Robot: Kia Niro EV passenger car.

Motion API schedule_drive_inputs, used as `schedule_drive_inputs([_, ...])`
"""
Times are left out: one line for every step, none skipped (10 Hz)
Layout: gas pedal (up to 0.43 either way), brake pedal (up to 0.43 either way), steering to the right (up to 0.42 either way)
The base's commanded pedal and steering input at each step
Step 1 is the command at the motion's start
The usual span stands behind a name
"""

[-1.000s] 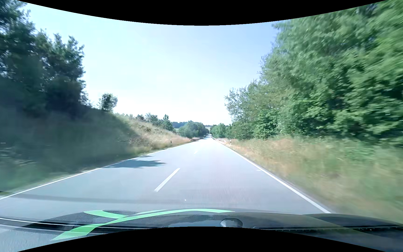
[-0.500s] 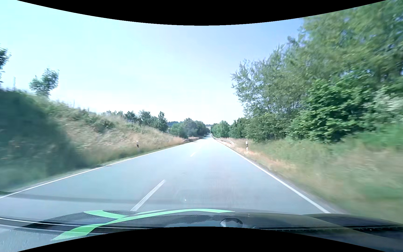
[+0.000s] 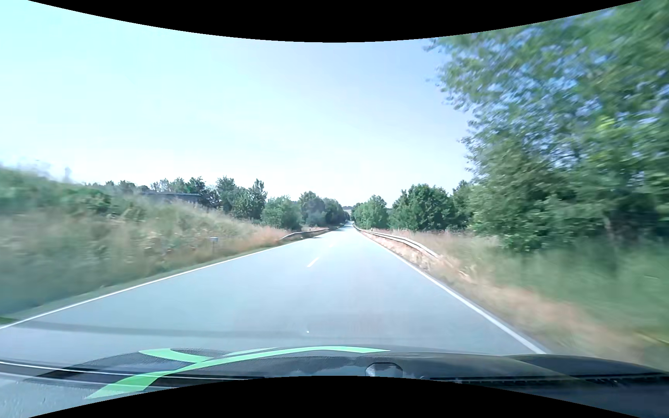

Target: Follow the waypoints while adhering to traffic rules and regulations

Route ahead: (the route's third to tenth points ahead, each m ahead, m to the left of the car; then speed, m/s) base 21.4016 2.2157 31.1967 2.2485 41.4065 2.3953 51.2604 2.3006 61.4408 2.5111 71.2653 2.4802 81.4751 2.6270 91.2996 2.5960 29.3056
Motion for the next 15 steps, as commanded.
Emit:
schedule_drive_inputs([0.177, 0.000, -0.003])
schedule_drive_inputs([0.177, 0.000, -0.001])
schedule_drive_inputs([0.157, 0.000, 0.000])
schedule_drive_inputs([0.157, 0.000, 0.000])
schedule_drive_inputs([0.157, 0.000, -0.001])
schedule_drive_inputs([0.169, 0.000, 0.000])
schedule_drive_inputs([0.177, 0.000, -0.001])
schedule_drive_inputs([0.189, 0.000, -0.001])
schedule_drive_inputs([0.189, 0.000, -0.001])
schedule_drive_inputs([0.177, 0.000, -0.001])
schedule_drive_inputs([0.169, 0.000, -0.001])
schedule_drive_inputs([0.138, 0.000, -0.001])
schedule_drive_inputs([0.118, 0.000, -0.001])
schedule_drive_inputs([0.118, 0.000, -0.001])
schedule_drive_inputs([0.130, 0.000, -0.001])
